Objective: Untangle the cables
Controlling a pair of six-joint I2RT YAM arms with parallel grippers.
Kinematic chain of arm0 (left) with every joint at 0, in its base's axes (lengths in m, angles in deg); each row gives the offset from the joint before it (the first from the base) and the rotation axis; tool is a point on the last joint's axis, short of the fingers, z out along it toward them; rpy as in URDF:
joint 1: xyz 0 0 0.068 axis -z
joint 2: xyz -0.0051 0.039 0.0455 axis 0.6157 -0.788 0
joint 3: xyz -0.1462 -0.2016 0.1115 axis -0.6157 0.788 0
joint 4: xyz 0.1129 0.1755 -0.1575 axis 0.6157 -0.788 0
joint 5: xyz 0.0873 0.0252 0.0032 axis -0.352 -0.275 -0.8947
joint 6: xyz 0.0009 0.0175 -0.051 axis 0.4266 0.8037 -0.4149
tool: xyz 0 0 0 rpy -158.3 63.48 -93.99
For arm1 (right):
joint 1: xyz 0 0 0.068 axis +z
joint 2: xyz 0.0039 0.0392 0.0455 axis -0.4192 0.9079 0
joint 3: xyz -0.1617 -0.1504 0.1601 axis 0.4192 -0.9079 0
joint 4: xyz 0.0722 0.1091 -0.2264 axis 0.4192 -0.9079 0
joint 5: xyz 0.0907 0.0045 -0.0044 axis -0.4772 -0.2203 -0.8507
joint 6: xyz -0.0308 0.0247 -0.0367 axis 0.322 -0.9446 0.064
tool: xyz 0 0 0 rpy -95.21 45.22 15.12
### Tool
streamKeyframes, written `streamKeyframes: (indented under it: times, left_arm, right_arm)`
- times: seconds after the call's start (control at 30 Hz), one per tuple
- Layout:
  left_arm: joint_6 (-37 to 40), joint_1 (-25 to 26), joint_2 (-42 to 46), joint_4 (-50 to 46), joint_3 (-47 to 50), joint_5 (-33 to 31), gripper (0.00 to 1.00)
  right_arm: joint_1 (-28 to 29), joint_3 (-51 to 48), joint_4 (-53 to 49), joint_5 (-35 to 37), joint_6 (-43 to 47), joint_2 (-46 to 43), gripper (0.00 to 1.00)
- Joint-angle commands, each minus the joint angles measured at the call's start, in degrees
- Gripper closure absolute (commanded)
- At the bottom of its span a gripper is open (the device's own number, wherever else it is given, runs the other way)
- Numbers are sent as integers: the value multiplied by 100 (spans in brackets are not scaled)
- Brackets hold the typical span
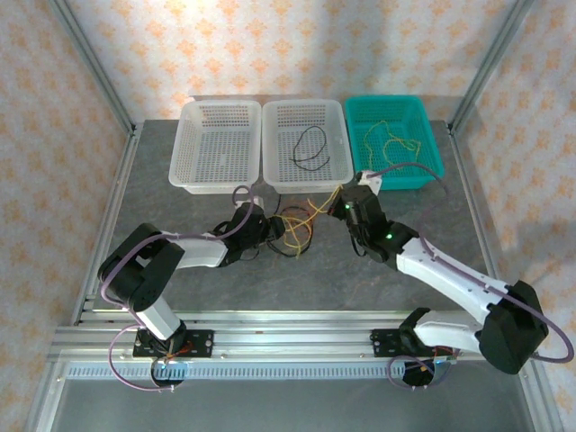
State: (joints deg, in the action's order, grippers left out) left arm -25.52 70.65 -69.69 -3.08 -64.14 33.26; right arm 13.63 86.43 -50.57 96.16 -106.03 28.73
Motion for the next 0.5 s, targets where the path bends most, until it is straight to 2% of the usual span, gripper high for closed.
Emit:
streamKeyframes:
  times: [0.0, 0.2, 0.3, 0.47]
  left_arm:
    - [49, -12, -103, -249, 225, -347, 53]
    - [106, -26, 60, -359, 264, -491, 52]
    - [119, -63, 102, -398, 297, -519, 49]
    - [150, -229, 323, -242, 480, -418, 35]
  right_arm:
    - [-165, -12, -42, 631, 217, -238, 100]
    - [-198, 40, -176, 862, 288, -290, 100]
    - [-202, 107, -397, 1219, 187, -313, 100]
    - [-211, 208, -814, 1789, -13, -317, 100]
